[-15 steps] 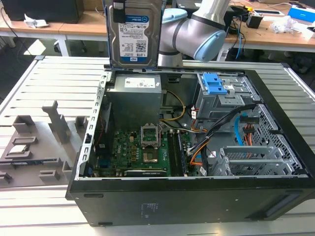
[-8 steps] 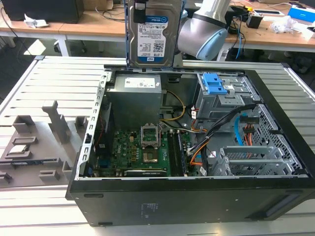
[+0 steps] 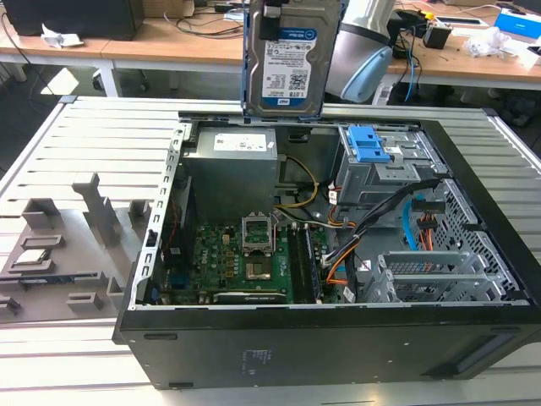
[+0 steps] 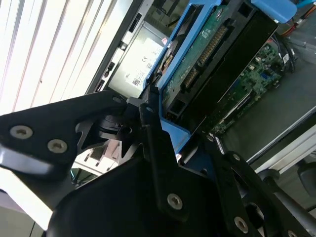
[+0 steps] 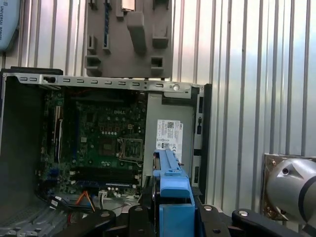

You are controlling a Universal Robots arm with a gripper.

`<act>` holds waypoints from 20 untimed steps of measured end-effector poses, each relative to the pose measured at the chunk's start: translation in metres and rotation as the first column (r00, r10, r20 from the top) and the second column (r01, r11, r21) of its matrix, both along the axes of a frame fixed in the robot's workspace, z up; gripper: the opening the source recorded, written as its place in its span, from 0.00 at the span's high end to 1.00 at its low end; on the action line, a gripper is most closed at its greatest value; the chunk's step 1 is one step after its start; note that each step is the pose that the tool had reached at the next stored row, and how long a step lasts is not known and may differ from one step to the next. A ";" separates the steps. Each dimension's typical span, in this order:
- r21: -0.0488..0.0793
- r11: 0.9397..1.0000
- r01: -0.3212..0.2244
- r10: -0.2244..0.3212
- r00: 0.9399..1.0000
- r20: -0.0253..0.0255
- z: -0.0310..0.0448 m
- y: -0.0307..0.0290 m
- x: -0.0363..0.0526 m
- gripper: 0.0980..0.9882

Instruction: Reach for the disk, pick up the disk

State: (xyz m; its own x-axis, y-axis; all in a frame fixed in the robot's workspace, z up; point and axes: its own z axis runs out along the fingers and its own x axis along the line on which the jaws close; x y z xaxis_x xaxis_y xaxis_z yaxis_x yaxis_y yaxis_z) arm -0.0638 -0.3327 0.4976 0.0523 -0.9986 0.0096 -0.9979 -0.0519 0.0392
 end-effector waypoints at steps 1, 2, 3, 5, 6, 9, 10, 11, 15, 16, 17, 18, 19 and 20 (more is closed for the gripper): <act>0.000 1.000 0.000 0.000 1.000 0.000 0.0000 0.0002 0.0040 0.70; 0.000 1.000 0.000 0.000 1.000 0.000 0.0000 0.0006 0.0105 0.70; 0.000 1.000 0.000 0.000 1.000 0.000 0.0000 0.0009 0.0161 0.70; 0.000 1.000 0.000 0.000 1.000 0.000 0.0000 0.0018 0.0314 0.70; 0.000 1.000 0.000 0.000 1.000 0.000 0.0000 0.0022 0.0388 0.70; 0.000 1.000 0.000 0.000 1.000 0.000 0.0000 0.0029 0.0513 0.70; 0.000 1.000 0.000 0.000 1.000 0.000 0.0000 0.0031 0.0546 0.70; 0.000 1.000 0.000 0.000 1.000 0.000 0.0000 0.0034 0.0614 0.70; 0.000 1.000 0.000 0.000 1.000 0.000 0.0000 0.0051 0.0895 0.70; 0.000 1.000 0.000 0.000 1.000 0.000 0.0000 0.0052 0.0929 0.70; 0.000 1.000 0.000 0.000 1.000 0.000 -0.0001 0.0056 0.1003 0.70; 0.000 1.000 0.000 0.000 1.000 0.000 0.0000 0.0059 0.1074 0.70; 0.000 1.000 0.000 0.000 1.000 0.000 0.0000 0.0062 0.1132 0.70; 0.000 1.000 0.000 0.000 1.000 0.000 0.0000 0.0064 0.1167 0.70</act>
